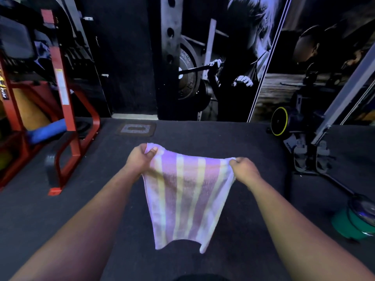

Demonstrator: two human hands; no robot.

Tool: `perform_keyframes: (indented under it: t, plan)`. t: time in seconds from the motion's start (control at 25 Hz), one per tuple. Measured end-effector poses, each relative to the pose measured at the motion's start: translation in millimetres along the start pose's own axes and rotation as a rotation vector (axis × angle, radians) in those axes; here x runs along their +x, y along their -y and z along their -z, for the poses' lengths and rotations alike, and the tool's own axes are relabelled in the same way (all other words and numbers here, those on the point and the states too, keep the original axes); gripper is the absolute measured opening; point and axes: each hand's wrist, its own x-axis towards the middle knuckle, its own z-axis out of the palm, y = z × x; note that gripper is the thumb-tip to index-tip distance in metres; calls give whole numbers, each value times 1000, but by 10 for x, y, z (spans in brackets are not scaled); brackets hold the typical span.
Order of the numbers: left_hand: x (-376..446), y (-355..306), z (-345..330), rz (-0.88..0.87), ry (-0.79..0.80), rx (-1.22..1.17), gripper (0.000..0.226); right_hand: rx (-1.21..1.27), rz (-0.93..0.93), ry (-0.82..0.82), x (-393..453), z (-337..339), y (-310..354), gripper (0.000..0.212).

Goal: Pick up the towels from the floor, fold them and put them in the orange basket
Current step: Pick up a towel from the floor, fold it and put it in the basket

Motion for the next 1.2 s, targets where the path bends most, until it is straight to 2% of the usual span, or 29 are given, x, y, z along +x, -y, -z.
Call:
perform_keyframes:
  t: [0.08, 0.12, 0.2, 0.28, 0.4, 0.48, 0.52, 0.56, 0.64, 0.72, 0.76, 0.84, 0.92, 1.0, 1.12, 1.2]
  plan:
    - [-30, 95, 3, 38, 32, -102, 11, 443, -146, 115, -5, -84, -36, 17]
    - [-43, 135, 12, 35, 59, -133, 7, 572, -180, 172, -38, -117, -54, 16]
    - [-72, 172, 26, 42, 116, -179, 20, 664, -128, 234, -112, -140, -75, 10]
    - [-41, 151, 45, 56, 113, -223, 32, 683, -9, 199, -102, -99, -104, 8]
    - [30, 234, 99, 5, 28, -115, 24, 496, 109, 43, 29, -40, -207, 12]
    - [43, 251, 88, -32, 5, 101, 18, 368, 67, 10, 47, -32, -230, 19]
    - [45, 225, 54, -41, -9, 145, 18, 399, 5, 25, 54, -35, -232, 23]
    - [40, 179, 6, -26, -17, 121, 17, 494, -83, 55, 36, -31, -206, 24]
    - [29, 73, -102, 91, -33, -110, 16, 653, -251, 172, -22, -47, -149, 22]
    - [46, 52, -179, 204, 22, -326, 17, 633, -301, 251, -28, -93, -157, 37]
    - [30, 40, -200, 220, 75, -383, 16, 632, -276, 248, -23, -122, -161, 36]
    - [-35, 15, -210, 167, 129, -354, 3, 716, -204, 164, -11, -140, -157, 19]
    - [-67, 23, -200, 107, 87, -279, 9, 888, -145, 70, -27, -72, -163, 8]
    - [-36, 58, -166, 59, 15, -205, 12, 1016, -107, 20, -61, 4, -182, 10]
    - [36, 91, -100, 2, -76, -79, 13, 889, 26, 90, -122, 29, -205, 7]
    - [33, 76, -66, -18, -123, -76, 22, 787, 109, 48, -114, 33, -228, 14]
